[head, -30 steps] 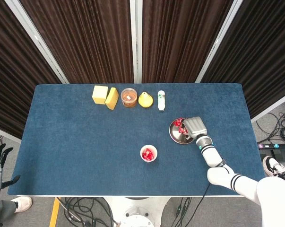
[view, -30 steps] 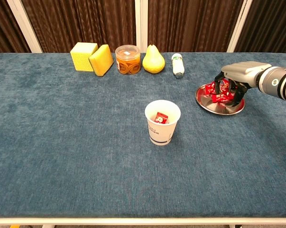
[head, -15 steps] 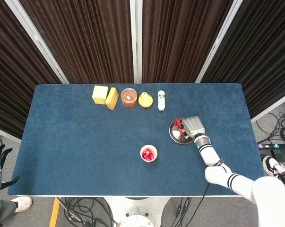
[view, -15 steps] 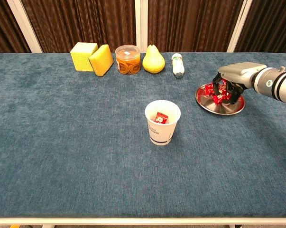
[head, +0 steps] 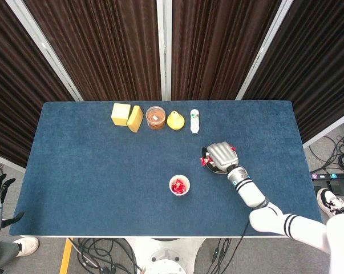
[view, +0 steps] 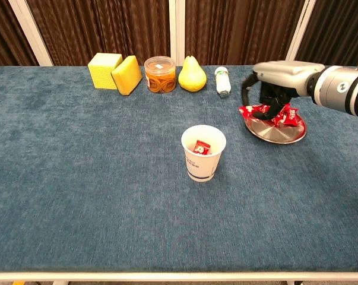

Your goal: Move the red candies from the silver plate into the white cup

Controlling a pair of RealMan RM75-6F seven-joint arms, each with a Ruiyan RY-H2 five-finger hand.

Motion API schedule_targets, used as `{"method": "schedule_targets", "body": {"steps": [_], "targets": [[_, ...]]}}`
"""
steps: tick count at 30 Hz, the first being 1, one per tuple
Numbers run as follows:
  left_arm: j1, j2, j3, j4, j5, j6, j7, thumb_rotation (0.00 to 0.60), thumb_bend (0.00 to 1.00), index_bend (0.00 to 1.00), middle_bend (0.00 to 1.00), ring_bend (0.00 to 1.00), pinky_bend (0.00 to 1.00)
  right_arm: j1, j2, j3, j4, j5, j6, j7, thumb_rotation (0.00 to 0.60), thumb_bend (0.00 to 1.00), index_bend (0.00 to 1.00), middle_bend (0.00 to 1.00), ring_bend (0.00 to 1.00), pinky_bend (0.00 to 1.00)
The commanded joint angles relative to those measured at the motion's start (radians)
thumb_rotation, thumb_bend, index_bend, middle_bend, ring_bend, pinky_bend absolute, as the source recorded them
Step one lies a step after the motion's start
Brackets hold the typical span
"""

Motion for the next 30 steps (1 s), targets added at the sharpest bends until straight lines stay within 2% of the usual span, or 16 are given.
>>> {"method": "schedule_targets", "body": {"steps": [1, 6, 15, 24, 30], "targets": [[0.001, 0.003, 0.0, -0.004, 0.001, 0.003, 0.003, 0.6, 0.0, 0.22, 0.17, 0.14, 0.16, -0.019, 0.11, -0.001, -0.202, -0.161, 0.048, 0.093, 0.6, 0.38, 0.56, 0.98, 1.0, 1.0], [0.004, 0.007, 0.001, -0.011, 0.001, 0.006, 0.007, 0.6, 0.0, 0.22, 0.17, 0.14, 0.16, -0.008, 0.105, -0.024, -0.243, -0.228, 0.039, 0.122, 0.6, 0.37, 0.56, 0.98, 1.0, 1.0], [0.01, 0.006, 0.003, -0.008, -0.002, 0.011, 0.003, 0.6, 0.0, 0.22, 0.17, 0.14, 0.16, 0.023, 0.046, -0.048, -0.212, -0.222, 0.005, 0.079, 0.6, 0.36, 0.52, 0.98, 1.0, 1.0], [0.014, 0.003, 0.004, -0.002, -0.002, 0.013, -0.002, 0.6, 0.0, 0.22, 0.17, 0.14, 0.16, 0.028, 0.025, -0.058, -0.205, -0.214, 0.013, 0.056, 0.6, 0.24, 0.41, 0.98, 1.0, 1.0], [0.014, 0.002, 0.004, -0.001, -0.001, 0.013, -0.003, 0.6, 0.0, 0.22, 0.17, 0.14, 0.16, 0.016, 0.047, -0.038, -0.212, -0.207, 0.052, 0.07, 0.6, 0.22, 0.39, 0.98, 0.99, 1.0]]}}
